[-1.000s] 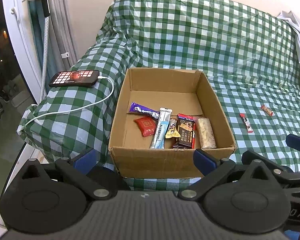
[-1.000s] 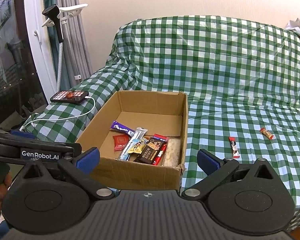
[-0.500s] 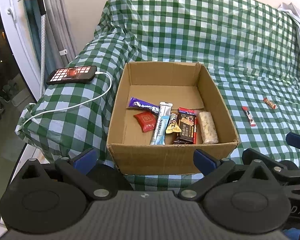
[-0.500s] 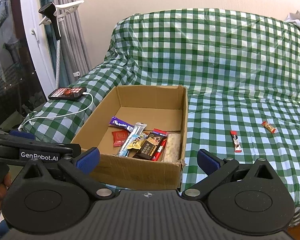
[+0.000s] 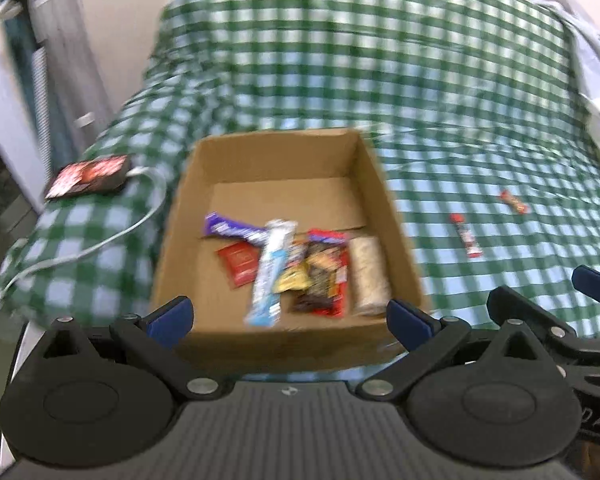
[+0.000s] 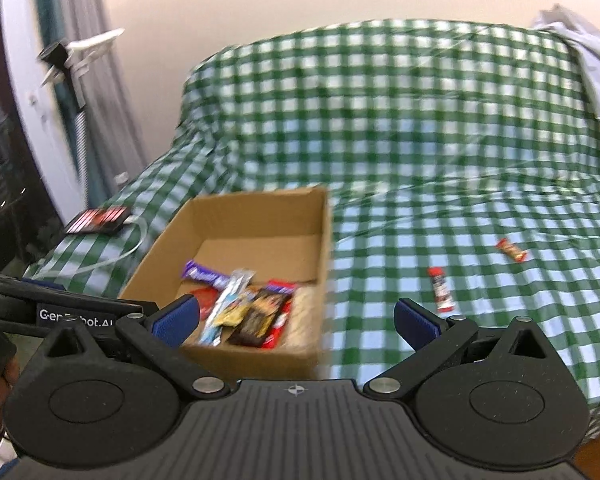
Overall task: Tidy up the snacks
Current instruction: 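Grasp the red Nescafe stick with the left tool while the right tool grasps the red-gold candy, then carry the Nescafe stick and red-gold candy toward the box with both tools, then lower both held snacks into the box and open both tools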
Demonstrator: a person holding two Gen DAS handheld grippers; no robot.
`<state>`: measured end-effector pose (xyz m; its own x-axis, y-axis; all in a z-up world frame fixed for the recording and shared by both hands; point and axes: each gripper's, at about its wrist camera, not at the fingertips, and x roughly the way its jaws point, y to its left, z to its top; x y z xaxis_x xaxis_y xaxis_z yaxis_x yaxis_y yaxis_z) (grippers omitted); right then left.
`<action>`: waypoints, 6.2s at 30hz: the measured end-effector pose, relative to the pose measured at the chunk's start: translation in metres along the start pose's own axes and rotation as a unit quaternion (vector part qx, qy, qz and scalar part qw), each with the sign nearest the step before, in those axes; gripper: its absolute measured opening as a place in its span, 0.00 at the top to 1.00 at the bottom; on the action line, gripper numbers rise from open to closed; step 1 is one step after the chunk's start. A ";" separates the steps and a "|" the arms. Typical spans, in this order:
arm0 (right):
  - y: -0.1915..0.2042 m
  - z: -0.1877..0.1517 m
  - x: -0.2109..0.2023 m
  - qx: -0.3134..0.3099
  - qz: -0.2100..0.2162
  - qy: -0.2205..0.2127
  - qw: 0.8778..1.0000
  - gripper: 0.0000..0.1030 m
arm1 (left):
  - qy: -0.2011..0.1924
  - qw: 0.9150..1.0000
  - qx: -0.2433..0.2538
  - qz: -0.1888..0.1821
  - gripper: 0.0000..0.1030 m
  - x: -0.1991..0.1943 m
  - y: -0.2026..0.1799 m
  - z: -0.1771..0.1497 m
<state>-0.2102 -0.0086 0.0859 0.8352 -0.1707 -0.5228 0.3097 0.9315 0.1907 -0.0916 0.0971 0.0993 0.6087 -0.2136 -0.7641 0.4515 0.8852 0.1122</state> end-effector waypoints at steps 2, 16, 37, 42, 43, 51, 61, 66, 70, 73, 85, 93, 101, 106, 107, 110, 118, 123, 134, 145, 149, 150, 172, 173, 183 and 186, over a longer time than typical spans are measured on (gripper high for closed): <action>-0.019 0.003 -0.002 0.013 -0.022 -0.010 1.000 0.01 | 0.008 1.000 0.019 -0.020 0.00 0.008 -0.021 0.012; -0.198 0.017 0.045 0.082 -0.171 -0.008 0.982 0.01 | 0.107 0.990 0.038 -0.084 0.00 0.139 -0.167 0.081; -0.352 0.013 0.328 -0.008 -0.133 0.075 0.988 0.00 | 0.174 0.981 0.043 -0.067 0.00 0.369 -0.268 0.093; -0.345 0.006 0.331 -0.045 -0.141 0.049 0.988 0.01 | 0.173 0.982 0.037 -0.067 0.07 0.368 -0.264 0.095; -0.344 0.005 0.330 -0.048 -0.143 0.049 0.987 0.07 | 0.169 0.983 0.031 -0.064 0.28 0.364 -0.261 0.097; -0.332 0.022 0.308 -0.035 -0.171 0.068 0.982 0.82 | 0.158 0.979 0.027 -0.124 0.91 0.320 -0.252 0.115; -0.264 0.062 0.176 0.045 -0.128 -0.009 0.991 0.82 | 0.073 0.990 0.035 -0.117 0.91 0.187 -0.188 0.115; -0.189 0.053 0.109 0.035 -0.075 -0.025 0.996 0.82 | 0.046 0.994 0.040 -0.088 0.91 0.117 -0.137 0.091; -0.126 0.040 0.072 0.023 -0.022 -0.015 0.999 0.82 | 0.038 0.997 0.035 -0.060 0.91 0.071 -0.089 0.066; -0.089 0.027 0.050 0.015 0.013 -0.006 1.000 0.82 | 0.037 0.998 0.026 -0.040 0.91 0.042 -0.051 0.043; 0.030 -0.017 -0.012 -0.070 0.083 0.025 0.994 0.82 | 0.027 0.999 -0.024 -0.032 0.91 -0.019 0.028 -0.041; 0.060 -0.022 -0.028 -0.109 0.078 0.018 0.991 0.82 | 0.005 0.998 -0.040 -0.047 0.91 -0.037 0.044 -0.054; 0.067 -0.026 -0.039 -0.123 0.072 0.014 0.990 0.82 | -0.003 0.997 -0.051 -0.055 0.91 -0.042 0.050 -0.057; 0.068 -0.025 -0.038 -0.131 0.074 0.015 0.989 0.82 | -0.003 0.997 -0.056 -0.055 0.91 -0.042 0.051 -0.058; 0.068 -0.025 -0.038 -0.132 0.074 0.015 0.988 0.82 | -0.003 0.997 -0.056 -0.055 0.91 -0.042 0.051 -0.058; 0.067 -0.025 -0.037 -0.131 0.074 0.016 0.988 0.82 | -0.002 0.997 -0.056 -0.055 0.91 -0.041 0.051 -0.057; 0.067 -0.026 -0.033 -0.131 0.076 0.018 0.988 0.82 | -0.001 0.997 -0.055 -0.055 0.91 -0.040 0.051 -0.057; 0.066 -0.027 -0.032 -0.130 0.077 0.019 0.988 0.81 | 0.002 0.997 -0.054 -0.054 0.91 -0.036 0.052 -0.061; 0.067 -0.028 -0.030 -0.130 0.076 0.020 0.988 0.81 | 0.004 0.997 -0.054 -0.054 0.91 -0.035 0.052 -0.061; 0.071 -0.035 -0.021 -0.129 0.077 0.032 0.988 0.81 | 0.015 0.997 -0.055 -0.057 0.91 -0.025 0.055 -0.063; 0.071 -0.035 -0.017 -0.129 0.078 0.043 0.988 0.81 | 0.025 0.996 -0.057 -0.059 0.91 -0.017 0.057 -0.062; 0.071 -0.035 -0.016 -0.130 0.078 0.046 0.987 0.81 | 0.027 0.996 -0.058 -0.060 0.91 -0.016 0.057 -0.062; 0.060 -0.010 0.055 -0.103 0.082 0.110 0.985 0.81 | 0.076 0.992 -0.080 -0.054 0.91 0.052 0.081 -0.019; 0.060 -0.006 0.059 -0.101 0.083 0.108 0.985 0.81 | 0.075 0.992 -0.080 -0.054 0.91 0.055 0.081 -0.013; 0.055 0.032 0.122 -0.079 0.087 0.098 0.988 0.81 | 0.072 0.994 -0.065 -0.050 0.89 0.102 0.082 0.042; 0.052 0.036 0.144 -0.069 0.084 0.104 0.989 0.81 | 0.083 0.994 -0.061 -0.044 0.89 0.124 0.082 0.051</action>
<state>-0.0575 0.0036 0.0502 0.7536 0.0465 -0.6557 0.0974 0.9786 0.1813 0.0543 0.1220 0.0460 0.4500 -0.2312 -0.8626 0.4101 0.9115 -0.0304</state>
